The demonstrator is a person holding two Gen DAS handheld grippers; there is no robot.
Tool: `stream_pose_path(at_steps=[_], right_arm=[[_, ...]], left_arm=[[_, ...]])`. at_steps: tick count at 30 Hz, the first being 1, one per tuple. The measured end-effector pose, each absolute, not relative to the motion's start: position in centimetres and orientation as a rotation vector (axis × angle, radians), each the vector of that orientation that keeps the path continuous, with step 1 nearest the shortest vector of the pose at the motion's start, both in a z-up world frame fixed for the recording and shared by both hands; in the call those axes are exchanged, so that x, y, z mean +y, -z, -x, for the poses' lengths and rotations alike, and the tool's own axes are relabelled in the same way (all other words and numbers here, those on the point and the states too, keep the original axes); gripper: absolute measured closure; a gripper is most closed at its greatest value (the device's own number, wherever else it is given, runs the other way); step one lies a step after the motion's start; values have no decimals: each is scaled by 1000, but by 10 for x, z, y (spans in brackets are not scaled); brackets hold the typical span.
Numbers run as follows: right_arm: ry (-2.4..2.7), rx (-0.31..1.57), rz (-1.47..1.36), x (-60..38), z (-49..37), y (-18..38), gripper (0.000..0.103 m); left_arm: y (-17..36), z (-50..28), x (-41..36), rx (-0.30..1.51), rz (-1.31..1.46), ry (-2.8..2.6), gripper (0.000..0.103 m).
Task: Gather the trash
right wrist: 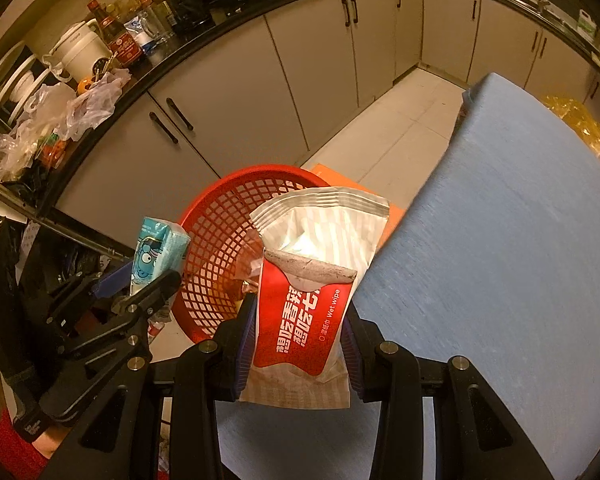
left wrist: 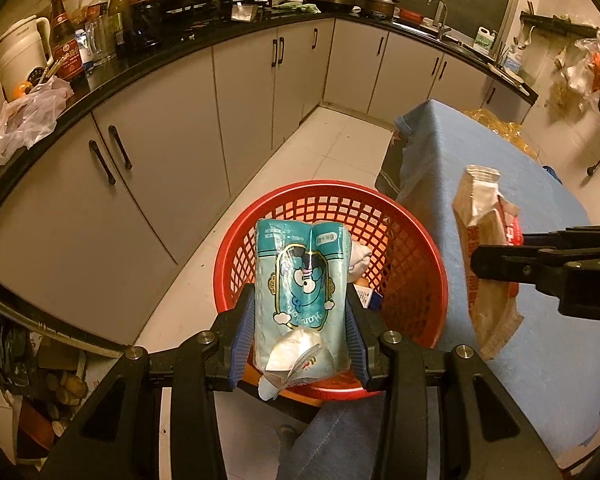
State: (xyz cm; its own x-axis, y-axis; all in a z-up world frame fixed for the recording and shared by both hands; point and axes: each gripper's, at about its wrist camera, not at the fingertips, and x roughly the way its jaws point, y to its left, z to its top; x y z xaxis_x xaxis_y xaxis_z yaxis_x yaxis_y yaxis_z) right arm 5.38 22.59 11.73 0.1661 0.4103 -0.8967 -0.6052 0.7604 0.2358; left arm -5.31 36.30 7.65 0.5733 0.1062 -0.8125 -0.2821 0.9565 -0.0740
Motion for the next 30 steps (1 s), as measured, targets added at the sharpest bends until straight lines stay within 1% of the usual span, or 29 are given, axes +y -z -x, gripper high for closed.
stream_pose_path(at_steps=[6,8,9,10,11,12,13,15,20,23,27,30], right_arm=[[-734,1198,221,246,-65,-116,59],[-729,1204,229,253,-71,-115,59],[-726,1205,229,257,-74,-115,58],[-727,1205,227,259,-76,-115,54],[-729,1204,226,261,-78,-116,50],[-725,1200,225,261,-80,-118,42],[-721,1191,218,260,-81,-120,38],[-727,1176,202,257,-82,-126,36],[-699,1153,188,240,-80,-136,36],[-676,1129,202,224,-70,-140,33],[-644,1081,245,204,-49,-143,28],[-618,1035,286,183,-29,-146,25]], left_arm=[[-75,45,368,929,207,-231,59],[-76,43,369,921,221,-226,52],[-77,41,370,918,224,-228,46],[-78,41,371,915,229,-235,37],[-79,41,372,908,239,-238,34],[-81,42,373,897,247,-239,32],[-82,42,373,891,249,-242,30],[-83,42,374,892,248,-246,30],[-88,50,370,882,241,-275,29],[-93,59,363,861,231,-303,25],[-103,70,346,824,216,-319,16],[-111,77,330,793,183,-311,13]])
